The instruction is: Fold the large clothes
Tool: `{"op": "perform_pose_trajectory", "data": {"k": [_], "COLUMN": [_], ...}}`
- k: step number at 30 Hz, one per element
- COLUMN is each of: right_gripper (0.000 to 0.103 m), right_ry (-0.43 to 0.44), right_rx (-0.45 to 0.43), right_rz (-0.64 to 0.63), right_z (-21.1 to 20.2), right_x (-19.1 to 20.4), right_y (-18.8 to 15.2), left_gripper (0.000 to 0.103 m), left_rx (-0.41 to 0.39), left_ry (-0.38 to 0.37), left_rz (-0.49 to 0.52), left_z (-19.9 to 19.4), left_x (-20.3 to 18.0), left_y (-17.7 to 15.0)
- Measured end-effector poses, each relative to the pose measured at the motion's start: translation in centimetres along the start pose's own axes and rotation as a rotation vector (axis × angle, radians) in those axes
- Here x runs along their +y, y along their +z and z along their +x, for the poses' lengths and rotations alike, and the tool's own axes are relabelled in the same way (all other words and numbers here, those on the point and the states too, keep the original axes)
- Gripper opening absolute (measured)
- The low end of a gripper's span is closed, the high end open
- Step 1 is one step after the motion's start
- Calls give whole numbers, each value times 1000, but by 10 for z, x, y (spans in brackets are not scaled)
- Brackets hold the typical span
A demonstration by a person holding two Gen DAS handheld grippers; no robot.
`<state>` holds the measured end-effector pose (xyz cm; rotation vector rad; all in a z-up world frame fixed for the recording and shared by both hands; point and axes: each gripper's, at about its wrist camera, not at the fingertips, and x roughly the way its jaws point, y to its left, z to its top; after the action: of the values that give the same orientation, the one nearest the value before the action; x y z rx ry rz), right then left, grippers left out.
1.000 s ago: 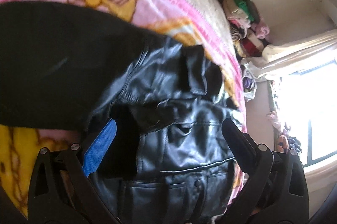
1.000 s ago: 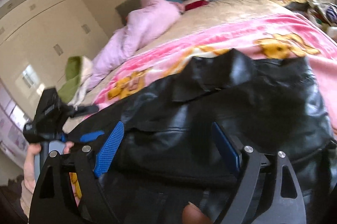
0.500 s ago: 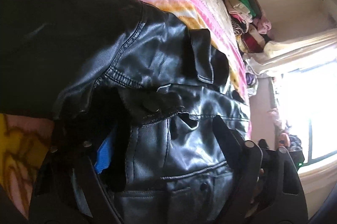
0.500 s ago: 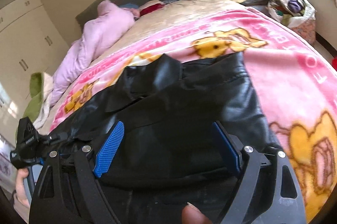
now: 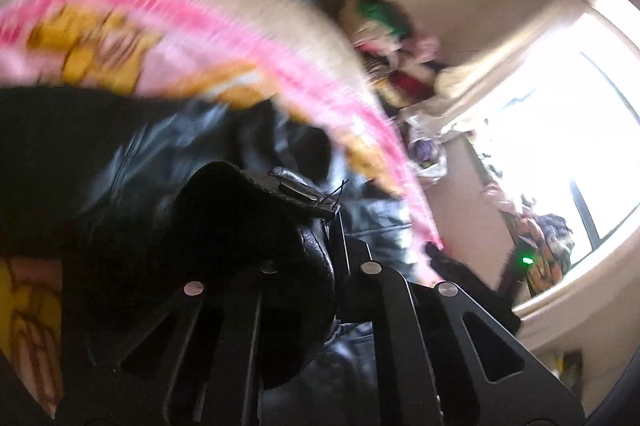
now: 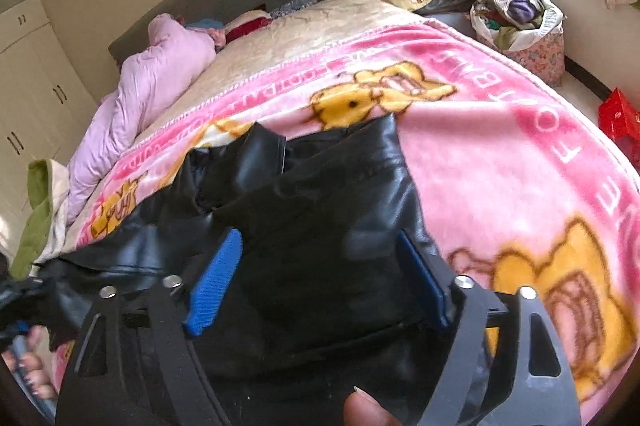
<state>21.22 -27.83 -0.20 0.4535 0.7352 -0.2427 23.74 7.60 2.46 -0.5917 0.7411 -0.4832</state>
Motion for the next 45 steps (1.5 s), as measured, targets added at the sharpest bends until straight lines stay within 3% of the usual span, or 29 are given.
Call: {"op": "perform_pose_trajectory", "data": {"k": [4,7,11,15,19,27,30,33,35,39,45], "right_gripper": [51,46,46,46,46,46,47,56,57,62,67], "right_ry": [-7,-6,12,-3,-70,-45,-46,1,41,78,80], "right_rx": [-25,-27,4,63,106,165,149,110,88,93,134], "right_rz": [-26,-69,-102,-123,-102,-5,-16,-48,-74,-113,-156], "right_z": [0,7,27,56,82,105,97,72,53,36,28], "right_x": [6,17,29,32,12,-23,-18,-5,6,22,33], "right_y": [10,17,25,26,20,9,8,6,1,-10,-33], "left_gripper": [2,1,1,1,1,3,9,19,38,58,67], "left_rx": [-103,-99,-44,-29,-10,89,122,108,87,31,-10], "left_ry": [25,70,127,167,213,304,354,337,336,357,399], "left_rz": [122,112,53,60,73,27,33,30,53,82,105], "left_z": [-18,-7,15,22,30,57,62,50,41,19,2], "left_x": [-18,-4,27,38,49,79,84,76,67,50,39], "left_y": [8,12,14,12,9,0,-4,1,4,4,1]}}
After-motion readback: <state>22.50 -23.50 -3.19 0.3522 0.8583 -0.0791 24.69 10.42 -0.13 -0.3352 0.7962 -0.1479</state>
